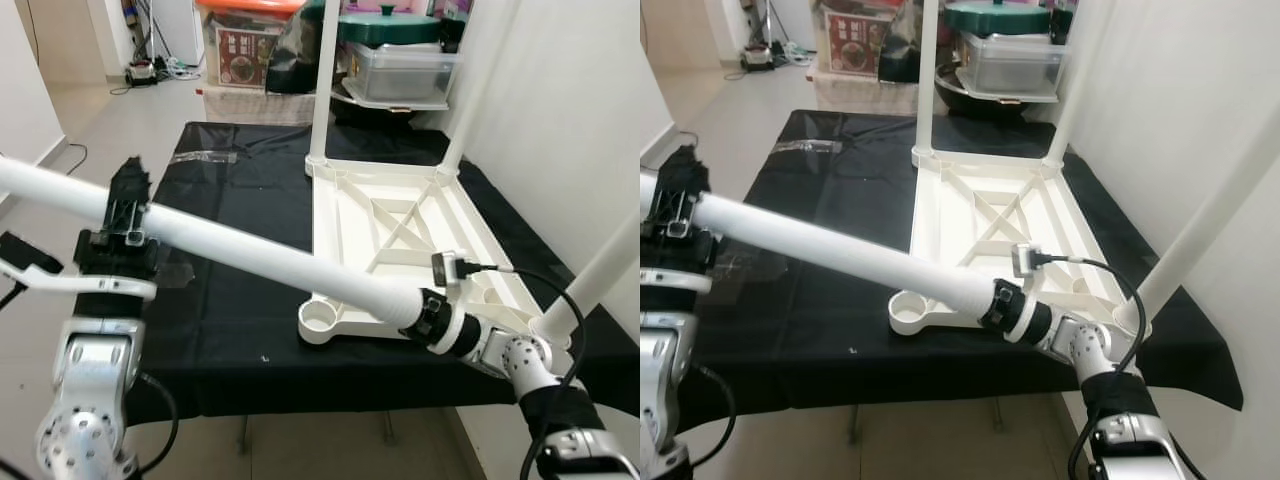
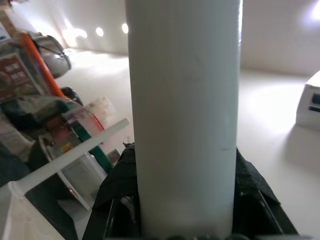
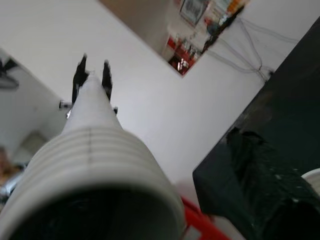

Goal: Building children table

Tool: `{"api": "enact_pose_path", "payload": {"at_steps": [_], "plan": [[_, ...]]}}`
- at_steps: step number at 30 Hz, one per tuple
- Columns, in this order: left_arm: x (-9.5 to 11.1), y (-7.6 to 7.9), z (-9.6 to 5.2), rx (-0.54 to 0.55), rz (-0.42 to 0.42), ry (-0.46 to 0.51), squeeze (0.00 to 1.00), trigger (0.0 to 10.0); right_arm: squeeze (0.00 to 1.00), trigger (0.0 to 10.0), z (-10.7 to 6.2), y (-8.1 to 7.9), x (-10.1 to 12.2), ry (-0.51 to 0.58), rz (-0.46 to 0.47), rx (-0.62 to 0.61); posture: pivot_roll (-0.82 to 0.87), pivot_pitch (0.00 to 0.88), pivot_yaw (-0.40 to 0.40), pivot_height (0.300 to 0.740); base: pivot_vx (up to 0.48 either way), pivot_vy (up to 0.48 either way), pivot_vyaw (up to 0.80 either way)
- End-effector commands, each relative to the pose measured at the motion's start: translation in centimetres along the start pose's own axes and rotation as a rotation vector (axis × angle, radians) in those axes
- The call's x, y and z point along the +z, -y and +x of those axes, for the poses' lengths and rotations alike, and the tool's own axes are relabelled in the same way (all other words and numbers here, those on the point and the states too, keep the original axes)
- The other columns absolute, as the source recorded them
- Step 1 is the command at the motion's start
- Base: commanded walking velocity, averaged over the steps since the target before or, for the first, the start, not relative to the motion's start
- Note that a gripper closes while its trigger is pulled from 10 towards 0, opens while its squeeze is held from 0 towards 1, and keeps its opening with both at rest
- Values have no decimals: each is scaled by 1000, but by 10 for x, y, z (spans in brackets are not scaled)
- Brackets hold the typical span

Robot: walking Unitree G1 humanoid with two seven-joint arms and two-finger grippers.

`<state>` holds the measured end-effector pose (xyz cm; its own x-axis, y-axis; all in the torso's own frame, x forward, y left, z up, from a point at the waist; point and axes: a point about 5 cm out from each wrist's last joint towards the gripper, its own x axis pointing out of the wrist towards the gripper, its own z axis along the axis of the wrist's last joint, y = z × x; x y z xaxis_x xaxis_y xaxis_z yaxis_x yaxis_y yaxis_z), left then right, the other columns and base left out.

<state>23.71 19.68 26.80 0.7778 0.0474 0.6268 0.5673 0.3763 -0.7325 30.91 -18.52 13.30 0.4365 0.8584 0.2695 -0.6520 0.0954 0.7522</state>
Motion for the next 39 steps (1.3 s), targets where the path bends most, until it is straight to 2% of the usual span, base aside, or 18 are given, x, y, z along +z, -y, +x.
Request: {"api": "enact_pose_path", "payload": {"at_steps": [1,5,7,12,19,20,21,22,23,24,25,26,27,28,31,32,33,39], "plan": [[16,15,1,-63,12,74,0,0,1000,10000,-30,12,0,61,35,-152,20,0,-94,740,0,0,0],[21,19,3,-69,17,98,0,0,1000,10000,-44,16,0,115,57,-214,19,0,-95,740,0,0,0],[25,22,5,-76,24,114,0,0,1000,10000,-59,21,3,201,86,-287,19,0,-96,740,0,0,0],[27,24,7,-77,35,111,0,0,1000,10000,-68,24,4,234,96,-331,19,0,-92,740,0,0,0],[27,25,6,-69,82,80,0,0,1000,10000,-37,17,29,197,-62,-309,13,0,-82,740,0,0,0],[25,24,6,-65,108,65,0,0,1000,10000,-25,15,36,173,-144,-324,20,0,-84,740,0,0,0],[23,23,5,-57,135,45,0,0,882,10000,-10,14,47,153,-249,-368,20,0,-84,740,0,0,0],[23,23,5,-57,135,45,0,0,882,10000,-10,14,47,153,-249,-368,20,0,-84,740,0,0,0],[21,22,5,-51,154,31,0,0,882,10000,1,12,54,146,-322,-399,20,0,-84,740,0,0,0],[19,21,5,-45,188,9,0,0,522,10000,12,7,64,113,-477,-454,21,0,-80,740,0,0,0],[18,20,5,-40,208,-5,0,0,522,10000,19,4,70,93,-578,-483,21,0,-80,740,0,0,0],[17,18,4,-31,236,-21,0,0,0,10000,33,-7,78,73,-680,-457,17,0,-77,740,0,0,0],[17,18,4,-31,236,-21,0,0,0,10000,33,-7,78,73,-680,-457,17,0,-77,740,0,0,0],[16,17,4,-24,254,-32,0,0,0,10000,42,-15,83,63,-743,-433,17,0,-77,740,0,0,0],[11,13,4,-17,294,-69,0,0,0,10000,70,-48,94,14,-785,-271,19,0,-80,740,0,0,0],[11,13,4,-17,294,-69,0,0,0,10000,70,-48,94,14,-785,-271,19,0,-80,740,0,0,0],[6,11,5,-23,320,-108,0,0,0,10000,80,-66,92,-67,-772,-154,20,0,-80,740,0,0,0],[-2,8,4,-30,338,-155,0,0,0,10000,86,-92,70,-258,-753,90,14,0,-78,740,0,0,0]]}}
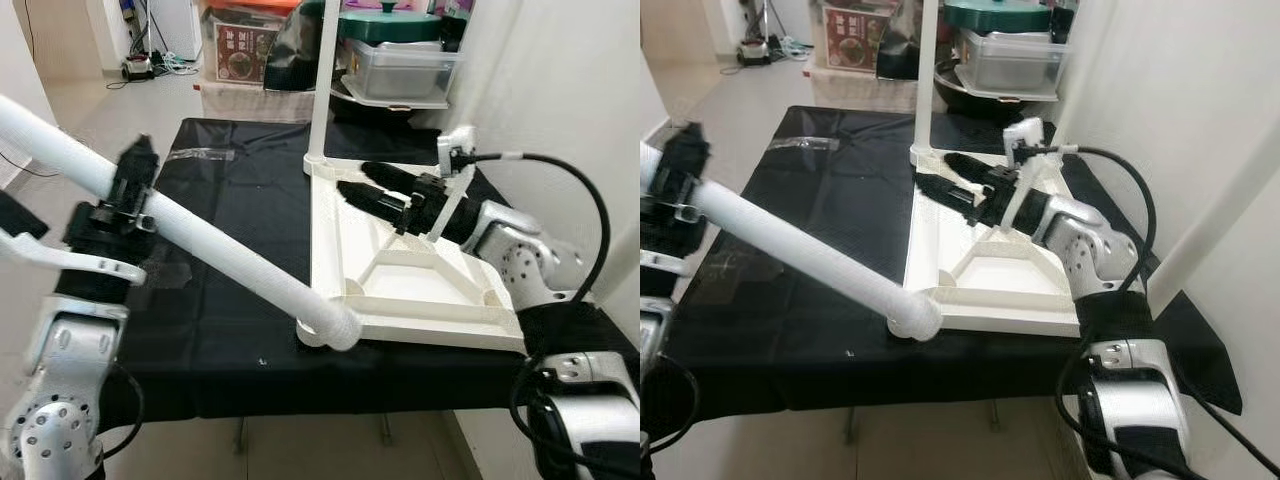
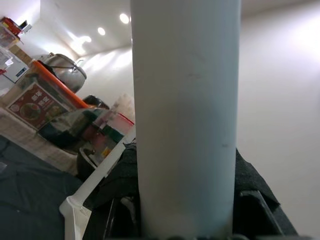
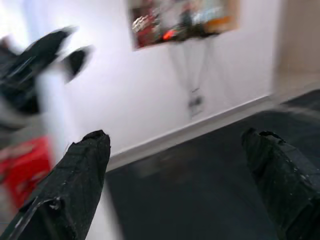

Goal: Building children table

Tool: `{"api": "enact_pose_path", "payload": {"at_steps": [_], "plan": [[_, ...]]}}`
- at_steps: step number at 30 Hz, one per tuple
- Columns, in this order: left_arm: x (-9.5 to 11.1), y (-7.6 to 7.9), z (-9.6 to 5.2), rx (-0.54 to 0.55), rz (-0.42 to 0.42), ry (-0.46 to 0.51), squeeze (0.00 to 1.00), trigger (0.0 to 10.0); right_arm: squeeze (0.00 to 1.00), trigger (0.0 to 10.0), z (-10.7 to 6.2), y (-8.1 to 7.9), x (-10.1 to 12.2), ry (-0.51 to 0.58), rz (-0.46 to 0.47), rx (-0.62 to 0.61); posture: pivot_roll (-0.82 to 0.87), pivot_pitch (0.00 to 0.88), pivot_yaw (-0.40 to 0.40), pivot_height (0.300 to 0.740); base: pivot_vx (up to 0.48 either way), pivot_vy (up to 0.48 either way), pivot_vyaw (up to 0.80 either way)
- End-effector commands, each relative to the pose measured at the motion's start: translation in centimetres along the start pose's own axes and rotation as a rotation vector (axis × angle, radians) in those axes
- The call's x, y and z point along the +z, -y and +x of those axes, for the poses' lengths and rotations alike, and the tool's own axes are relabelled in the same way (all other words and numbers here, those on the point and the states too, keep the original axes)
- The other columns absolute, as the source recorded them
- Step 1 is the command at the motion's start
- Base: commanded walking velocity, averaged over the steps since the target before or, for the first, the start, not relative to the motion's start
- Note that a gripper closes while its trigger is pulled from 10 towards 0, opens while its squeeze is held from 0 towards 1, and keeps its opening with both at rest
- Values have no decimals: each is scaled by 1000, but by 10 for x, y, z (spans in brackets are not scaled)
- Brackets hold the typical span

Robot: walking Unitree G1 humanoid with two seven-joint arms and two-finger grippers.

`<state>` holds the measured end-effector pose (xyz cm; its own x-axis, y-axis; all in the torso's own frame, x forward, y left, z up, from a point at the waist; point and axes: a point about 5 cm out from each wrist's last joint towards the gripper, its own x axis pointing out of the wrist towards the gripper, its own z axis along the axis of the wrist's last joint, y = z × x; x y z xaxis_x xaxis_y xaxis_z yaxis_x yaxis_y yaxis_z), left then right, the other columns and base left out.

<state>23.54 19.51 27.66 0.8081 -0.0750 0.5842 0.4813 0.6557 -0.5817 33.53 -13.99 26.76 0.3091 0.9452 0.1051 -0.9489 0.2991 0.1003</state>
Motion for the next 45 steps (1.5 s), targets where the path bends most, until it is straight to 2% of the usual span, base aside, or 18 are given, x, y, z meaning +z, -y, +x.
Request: {"api": "enact_pose_path", "payload": {"at_steps": [1,3,7,8,9,10,17,18,24,25,28,29,41,45], "plan": [[-7,2,2,-27,1,-34,0,0,0,10000,6,-29,-14,-131,-14,228,8,0,-68,740,0,0,0],[-7,2,2,-27,1,-34,0,0,0,10000,6,-29,-14,-131,-14,228,8,0,-68,740,0,0,0],[-13,4,5,-44,-1,-54,0,0,0,10000,17,-43,-37,-268,-26,334,11,0,-61,740,0,0,0],[-13,4,5,-44,-1,-54,0,0,0,10000,17,-43,-37,-268,-26,334,11,0,-61,740,0,0,0],[-17,6,7,-57,-7,-68,0,0,0,10000,30,-43,-50,-345,-27,315,10,0,-58,740,0,0,0],[-18,6,8,-61,-7,-71,0,0,0,10000,34,-43,-53,-372,-28,303,10,0,-58,740,0,0,0],[-24,11,10,-84,-17,-86,0,0,0,10000,52,-41,-62,-441,-61,248,24,0,-63,740,0,0,0],[-27,12,9,-87,-21,-93,0,0,0,10000,56,-46,-61,-450,-60,266,24,0,-63,740,0,0,0],[-28,12,9,-90,-23,-98,0,0,0,10000,61,-50,-63,-473,-64,280,27,0,-63,740,0,0,0],[-30,13,10,-95,-25,-102,0,0,0,4471,66,-53,-67,-489,-64,288,31,0,-67,740,0,0,0],[-30,13,10,-95,-25,-102,0,0,0,4471,66,-53,-67,-489,-64,288,31,0,-67,740,0,0,0],[-31,14,11,-99,-27,-104,0,0,0,0,70,-55,-70,-503,-60,292,33,0,-68,740,0,0,0],[-34,13,12,-106,-42,-107,0,0,0,0,75,-60,-80,-536,-62,290,21,0,-60,740,0,0,0],[-40,11,14,-95,-23,-168,0,0,0,0,73,-61,-80,-533,-68,292,19,0,-60,740,0,0,0]]}}
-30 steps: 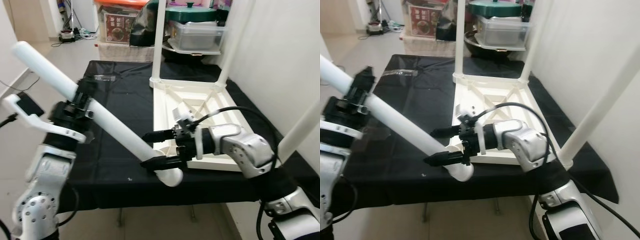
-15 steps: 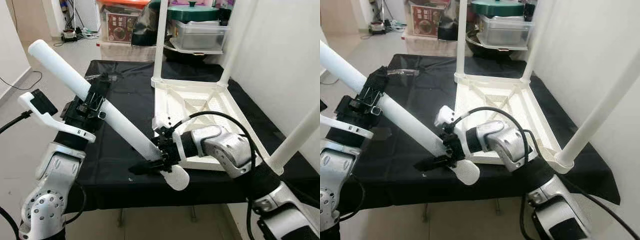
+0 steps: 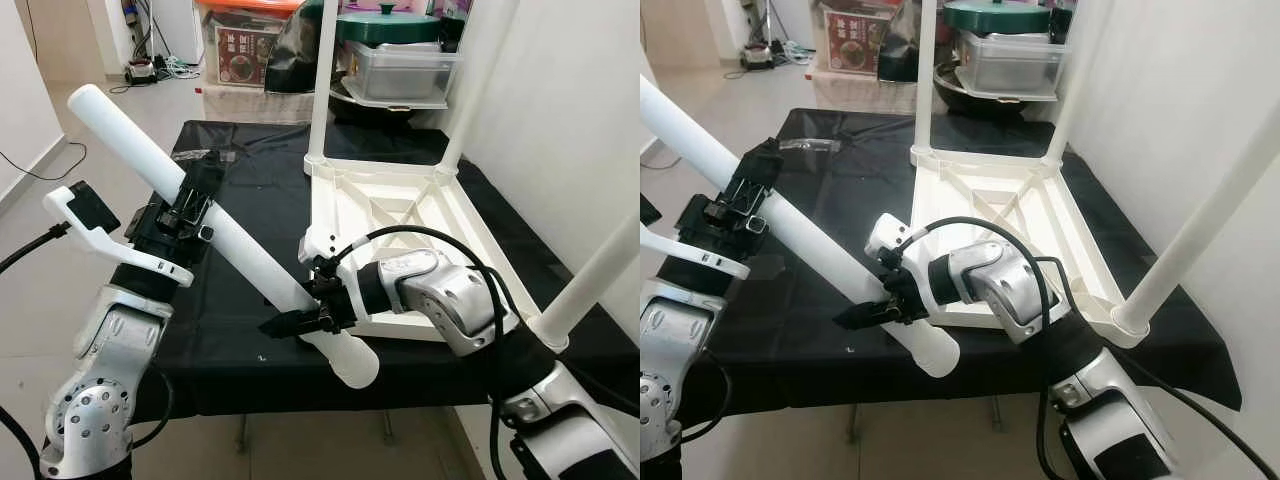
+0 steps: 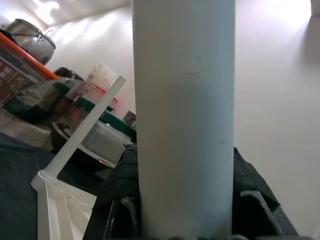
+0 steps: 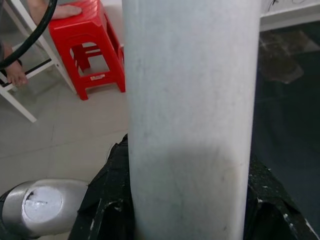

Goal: Building children table

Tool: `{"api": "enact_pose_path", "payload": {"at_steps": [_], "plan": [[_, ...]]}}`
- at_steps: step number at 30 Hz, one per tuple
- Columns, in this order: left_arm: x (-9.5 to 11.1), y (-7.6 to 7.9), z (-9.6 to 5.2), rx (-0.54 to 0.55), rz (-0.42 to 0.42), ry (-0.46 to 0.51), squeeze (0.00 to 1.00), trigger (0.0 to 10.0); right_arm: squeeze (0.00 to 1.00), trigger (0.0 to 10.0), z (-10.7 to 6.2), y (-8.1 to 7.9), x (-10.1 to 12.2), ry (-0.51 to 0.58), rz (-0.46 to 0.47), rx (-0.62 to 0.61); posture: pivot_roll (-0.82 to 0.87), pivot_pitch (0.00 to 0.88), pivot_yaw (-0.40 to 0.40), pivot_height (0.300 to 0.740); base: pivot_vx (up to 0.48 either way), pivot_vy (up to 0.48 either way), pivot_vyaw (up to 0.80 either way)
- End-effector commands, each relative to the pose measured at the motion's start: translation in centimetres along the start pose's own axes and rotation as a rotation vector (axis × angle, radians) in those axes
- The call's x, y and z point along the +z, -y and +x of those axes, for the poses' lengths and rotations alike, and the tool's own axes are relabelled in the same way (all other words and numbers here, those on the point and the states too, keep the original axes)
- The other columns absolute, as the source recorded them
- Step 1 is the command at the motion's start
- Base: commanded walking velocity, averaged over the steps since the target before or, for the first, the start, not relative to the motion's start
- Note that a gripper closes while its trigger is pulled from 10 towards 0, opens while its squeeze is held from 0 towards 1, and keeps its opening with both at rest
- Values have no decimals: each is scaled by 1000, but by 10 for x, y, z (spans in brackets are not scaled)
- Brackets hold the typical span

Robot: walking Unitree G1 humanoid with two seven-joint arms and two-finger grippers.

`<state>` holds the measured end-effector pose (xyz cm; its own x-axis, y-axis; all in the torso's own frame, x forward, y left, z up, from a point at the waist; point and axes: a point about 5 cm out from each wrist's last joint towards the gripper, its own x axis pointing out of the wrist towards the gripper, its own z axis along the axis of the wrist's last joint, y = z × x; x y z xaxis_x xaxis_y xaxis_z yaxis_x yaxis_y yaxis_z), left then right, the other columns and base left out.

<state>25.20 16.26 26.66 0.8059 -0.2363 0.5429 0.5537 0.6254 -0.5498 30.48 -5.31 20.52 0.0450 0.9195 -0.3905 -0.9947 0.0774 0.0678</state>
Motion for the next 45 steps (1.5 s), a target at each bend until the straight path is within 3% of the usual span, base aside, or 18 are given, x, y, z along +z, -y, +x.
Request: {"api": "enact_pose_path", "payload": {"at_steps": [1,2,10,13,17,23,24,27,28,29,30,32,34,35,36,39,40,45], "plan": [[-4,3,5,-13,0,-22,0,0,0,0,10,-10,1,-7,-19,67,19,0,-60,740,0,0,0],[-5,2,4,-17,15,-31,1000,10000,0,0,8,-10,1,-4,-19,59,19,0,-60,740,0,0,0],[13,-6,-3,9,67,51,1000,10000,0,0,-16,2,3,44,19,-23,14,0,-61,740,0,0,0],[32,9,-14,-100,76,79,1000,10000,0,0,-39,13,3,79,56,-112,13,0,-63,740,0,0,0],[37,13,-18,-127,80,89,1000,10000,0,0,-48,18,1,89,72,-150,17,0,-66,740,0,0,0],[41,24,-30,-194,91,45,1000,10000,0,0,-82,42,-7,118,135,-391,16,0,-66,740,0,0,0],[39,11,-29,-94,122,30,0,10000,0,0,-89,49,-3,165,155,-469,15,0,-62,740,0,0,0],[39,11,-29,-94,122,30,0,10000,0,0,-89,49,-3,165,155,-469,15,0,-62,740,0,0,0],[35,-17,-27,129,211,-33,0,10000,0,0,-97,59,3,234,183,-580,13,0,-56,740,0,0,0],[35,-17,-27,129,211,-33,0,10000,0,0,-97,59,3,234,183,-580,13,0,-56,740,0,0,0],[29,-44,-32,339,326,-134,0,10000,0,0,-109,71,12,353,238,-731,17,0,-55,740,0,0,0],[29,-44,-32,339,326,-134,0,10000,0,0,-109,71,12,353,238,-731,17,0,-55,740,0,0,0],[24,-78,-47,645,608,-332,0,10000,0,275,-126,83,25,606,338,-921,35,0,-51,740,0,0,0],[24,-78,-47,645,608,-332,0,10000,0,275,-126,83,25,606,338,-921,35,0,-51,740,0,0,0],[22,-89,-56,756,817,-471,0,10000,0,6627,-131,86,27,748,398,-999,35,0,-51,740,0,0,0],[20,-92,-60,776,892,-530,0,10000,0,6627,-131,88,26,783,416,-1026,35,0,-51,740,0,0,0],[19,-91,-59,767,919,-536,0,10000,0,10000,-130,88,26,805,437,-1031,45,0,-52,740,0,0,0],[13,-91,-58,744,863,-583,0,10000,0,10000,-122,88,29,866,489,-988,48,0,-50,740,0,0,0]]}}
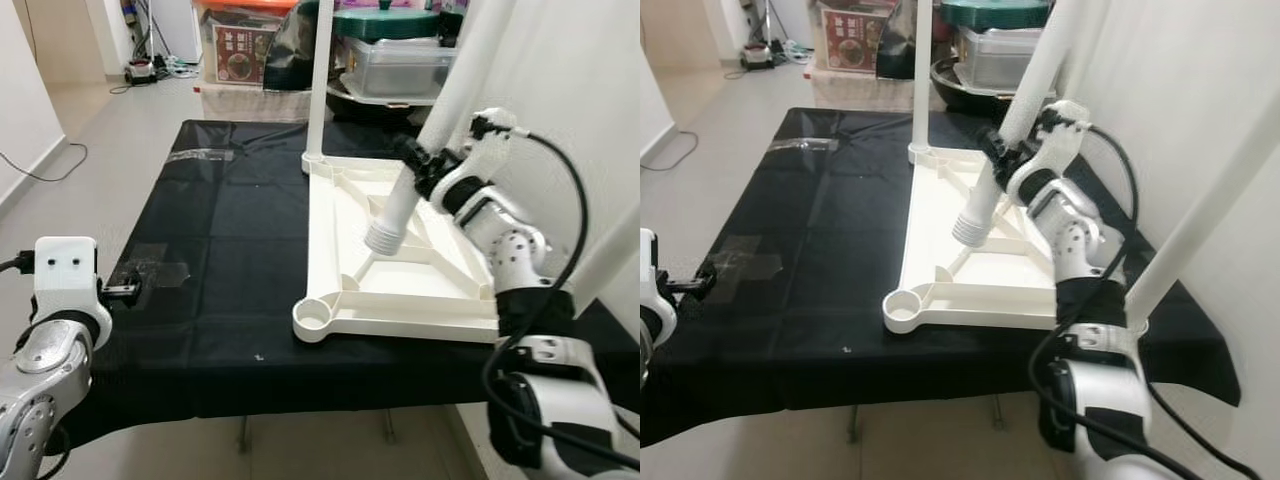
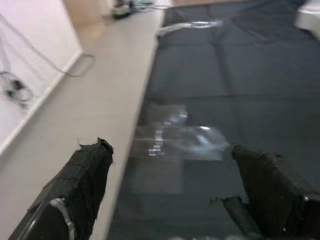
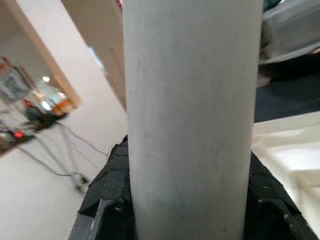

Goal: Building children table

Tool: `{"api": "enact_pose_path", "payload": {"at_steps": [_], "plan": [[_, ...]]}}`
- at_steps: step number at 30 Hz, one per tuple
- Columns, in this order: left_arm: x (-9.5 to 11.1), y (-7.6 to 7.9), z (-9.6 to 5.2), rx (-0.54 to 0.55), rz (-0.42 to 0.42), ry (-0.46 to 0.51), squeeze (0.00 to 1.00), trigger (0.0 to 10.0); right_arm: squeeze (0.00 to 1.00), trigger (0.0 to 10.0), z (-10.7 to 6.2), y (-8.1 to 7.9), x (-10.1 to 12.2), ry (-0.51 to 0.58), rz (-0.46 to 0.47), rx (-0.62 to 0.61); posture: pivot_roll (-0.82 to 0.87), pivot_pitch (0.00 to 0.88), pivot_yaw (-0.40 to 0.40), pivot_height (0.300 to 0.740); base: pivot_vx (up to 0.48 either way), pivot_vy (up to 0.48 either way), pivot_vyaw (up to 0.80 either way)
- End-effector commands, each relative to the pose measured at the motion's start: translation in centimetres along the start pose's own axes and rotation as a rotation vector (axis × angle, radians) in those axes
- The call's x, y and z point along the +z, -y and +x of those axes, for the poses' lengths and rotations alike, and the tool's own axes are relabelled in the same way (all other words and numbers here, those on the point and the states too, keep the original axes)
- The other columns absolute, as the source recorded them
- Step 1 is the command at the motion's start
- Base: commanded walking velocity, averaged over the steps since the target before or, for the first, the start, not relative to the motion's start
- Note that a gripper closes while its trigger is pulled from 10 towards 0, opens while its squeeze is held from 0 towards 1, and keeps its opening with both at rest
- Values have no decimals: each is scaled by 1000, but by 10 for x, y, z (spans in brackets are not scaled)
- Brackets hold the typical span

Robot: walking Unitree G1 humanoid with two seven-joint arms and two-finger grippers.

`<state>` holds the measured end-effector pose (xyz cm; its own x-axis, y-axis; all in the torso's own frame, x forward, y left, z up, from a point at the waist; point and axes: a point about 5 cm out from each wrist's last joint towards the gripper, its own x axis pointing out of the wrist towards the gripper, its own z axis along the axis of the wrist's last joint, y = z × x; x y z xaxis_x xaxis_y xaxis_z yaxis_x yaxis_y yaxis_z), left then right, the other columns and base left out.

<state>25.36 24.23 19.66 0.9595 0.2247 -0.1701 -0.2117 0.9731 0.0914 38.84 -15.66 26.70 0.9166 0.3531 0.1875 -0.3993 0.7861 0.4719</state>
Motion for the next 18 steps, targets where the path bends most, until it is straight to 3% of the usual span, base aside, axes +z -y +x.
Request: {"api": "enact_pose_path", "payload": {"at_steps": [1,4,6,11,13,18], "plan": [[-4,2,0,-23,-9,-37,0,10000,0,10000,2,-2,7,33,36,4,46,0,-49,740,0,0,0],[-5,4,1,-38,-37,-50,0,10000,0,10000,4,-6,4,31,61,10,47,0,-49,740,0,0,0],[-5,10,-2,-76,-55,-7,0,10000,0,10000,6,-15,-8,8,89,26,52,0,-52,740,0,0,0],[-4,13,-5,-126,-72,26,0,10000,0,10000,7,-17,-13,9,96,14,53,0,-52,740,0,0,0],[-2,14,-10,-197,-145,96,0,10000,0,10000,7,-18,-16,13,108,6,53,0,-54,740,0,0,0],[-2,15,-15,-252,-224,149,0,10000,0,10000,6,-21,-20,12,105,20,52,0,-54,740,0,0,0]]}}
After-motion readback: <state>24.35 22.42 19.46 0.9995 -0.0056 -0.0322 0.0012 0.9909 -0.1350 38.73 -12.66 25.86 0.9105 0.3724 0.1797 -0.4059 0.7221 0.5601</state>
